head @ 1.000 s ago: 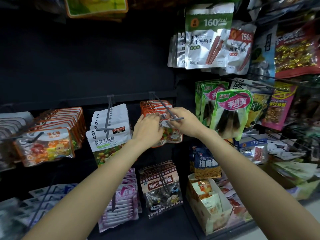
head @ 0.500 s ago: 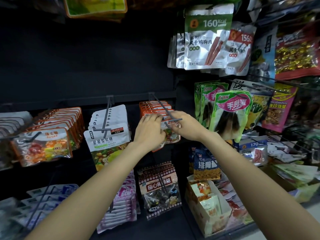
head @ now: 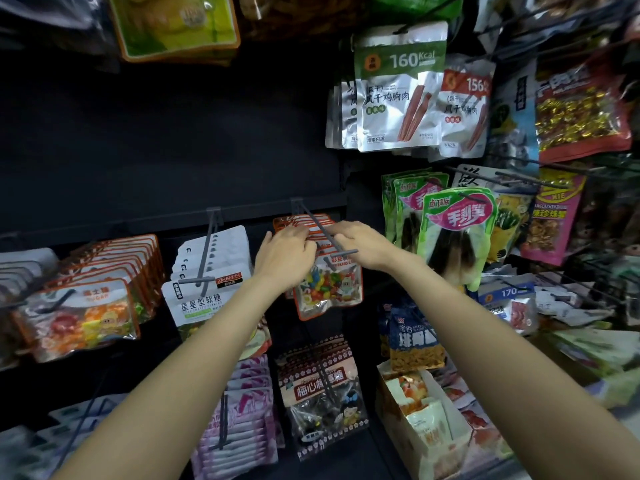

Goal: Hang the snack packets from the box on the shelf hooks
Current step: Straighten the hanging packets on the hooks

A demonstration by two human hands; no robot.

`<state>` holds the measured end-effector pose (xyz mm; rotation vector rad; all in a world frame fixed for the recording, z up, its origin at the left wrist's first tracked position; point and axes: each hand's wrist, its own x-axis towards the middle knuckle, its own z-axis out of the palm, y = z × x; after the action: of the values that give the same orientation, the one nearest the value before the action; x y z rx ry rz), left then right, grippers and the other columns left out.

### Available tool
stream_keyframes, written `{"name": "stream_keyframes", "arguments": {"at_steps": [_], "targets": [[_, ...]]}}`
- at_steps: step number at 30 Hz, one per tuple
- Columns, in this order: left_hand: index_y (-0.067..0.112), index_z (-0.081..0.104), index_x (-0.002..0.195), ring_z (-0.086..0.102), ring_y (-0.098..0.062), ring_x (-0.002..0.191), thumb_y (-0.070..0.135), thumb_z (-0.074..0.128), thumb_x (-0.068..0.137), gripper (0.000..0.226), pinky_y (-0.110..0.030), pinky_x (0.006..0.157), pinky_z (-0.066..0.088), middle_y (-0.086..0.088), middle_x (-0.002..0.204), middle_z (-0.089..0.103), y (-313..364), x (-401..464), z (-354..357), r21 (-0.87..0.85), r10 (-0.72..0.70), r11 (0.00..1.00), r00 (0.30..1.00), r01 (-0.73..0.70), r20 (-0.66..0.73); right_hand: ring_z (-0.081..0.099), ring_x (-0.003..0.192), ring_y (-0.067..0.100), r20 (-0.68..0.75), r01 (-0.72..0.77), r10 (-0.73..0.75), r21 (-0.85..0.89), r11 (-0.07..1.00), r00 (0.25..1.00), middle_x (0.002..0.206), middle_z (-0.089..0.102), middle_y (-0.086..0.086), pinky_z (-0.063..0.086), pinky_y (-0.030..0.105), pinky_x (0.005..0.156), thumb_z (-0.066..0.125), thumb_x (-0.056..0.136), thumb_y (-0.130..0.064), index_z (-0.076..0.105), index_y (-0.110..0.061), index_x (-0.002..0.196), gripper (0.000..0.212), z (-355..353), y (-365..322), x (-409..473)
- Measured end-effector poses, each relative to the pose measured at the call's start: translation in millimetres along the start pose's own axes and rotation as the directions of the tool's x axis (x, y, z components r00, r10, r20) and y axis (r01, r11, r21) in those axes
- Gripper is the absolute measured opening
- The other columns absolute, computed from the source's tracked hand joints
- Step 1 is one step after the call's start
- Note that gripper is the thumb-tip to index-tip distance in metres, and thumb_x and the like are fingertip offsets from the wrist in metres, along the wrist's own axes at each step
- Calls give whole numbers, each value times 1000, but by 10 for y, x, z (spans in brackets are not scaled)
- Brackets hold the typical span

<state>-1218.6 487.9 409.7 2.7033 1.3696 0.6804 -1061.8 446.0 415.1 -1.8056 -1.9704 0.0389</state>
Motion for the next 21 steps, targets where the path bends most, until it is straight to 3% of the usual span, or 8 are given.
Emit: {"name": "stream_keyframes", "arguments": {"at_steps": [3, 6, 9, 11, 13, 17, 21], "targets": [[15, 29, 148, 17, -16, 144, 28, 21, 100, 50, -42, 118, 6, 0, 157, 23, -21, 28, 29, 63, -21, 998, 990, 12, 142, 52, 116, 29, 52, -6, 8, -44, 999, 999, 131, 57, 7, 42, 49, 97, 15, 81, -53, 59, -15, 120, 70, 66, 63, 66], [16, 23, 150, 12, -14, 146, 30, 19, 101, 51, -42, 118, 3, 3, 158, 17, -51, 5, 25, 86, -8, 996, 988, -6, 154, 54, 113, 28, 34, 32, -30, -74, 997, 999, 127, 59, 5, 46, 51, 91, 13, 81, -65, 63, -14, 111, 78, 134, 190, 115], [18, 28, 148, 15, -14, 145, 29, 20, 101, 49, -43, 118, 4, 2, 157, 22, -57, -58, 38, 77, 28, 996, 991, -39, 132, 57, 99, 26, -6, 55, -56, -30, 998, 998, 112, 62, 4, 48, 49, 83, -2, 77, -82, 63, -10, 98, 99, 132, 231, 97], [19, 34, 145, 23, -15, 142, 29, 23, 100, 47, -44, 117, 8, 2, 154, 30, -59, -95, 52, 49, 40, 998, 996, -45, 85, 56, 98, 26, -14, 6, -6, 8, 1000, 1000, 110, 63, 6, 47, 49, 84, 12, 90, -62, 63, -8, 102, 75, 79, 138, 38], [21, 40, 142, 31, -16, 138, 30, 26, 99, 46, -46, 117, 13, 2, 149, 38, -63, -116, 65, 21, 32, 999, 999, -33, 41, 55, 105, 27, -13, -23, 24, 63, 998, 1000, 118, 61, 10, 45, 47, 89, 24, 87, -40, 62, -7, 113, 57, 64, 87, 12], [21, 48, 134, 38, -19, 133, 31, 31, 98, 41, -48, 113, 23, 1, 143, 45, -74, -77, 64, -34, -7, 999, 1000, 8, 31, 52, 111, 29, 17, -11, 9, 133, 991, 1000, 121, 57, 15, 41, 40, 93, 34, 101, -19, 55, -3, 122, 34, 115, 127, 26], [20, 50, 129, 43, -20, 126, 31, 34, 98, 36, -42, 108, 31, -2, 136, 51, -76, -35, 42, -75, -38, 996, 999, 40, 32, 52, 110, 28, -2, 16, -16, 149, 989, 1000, 122, 57, 15, 38, 35, 90, 37, 101, -13, 55, -2, 123, 30, 152, 159, 63]]}}
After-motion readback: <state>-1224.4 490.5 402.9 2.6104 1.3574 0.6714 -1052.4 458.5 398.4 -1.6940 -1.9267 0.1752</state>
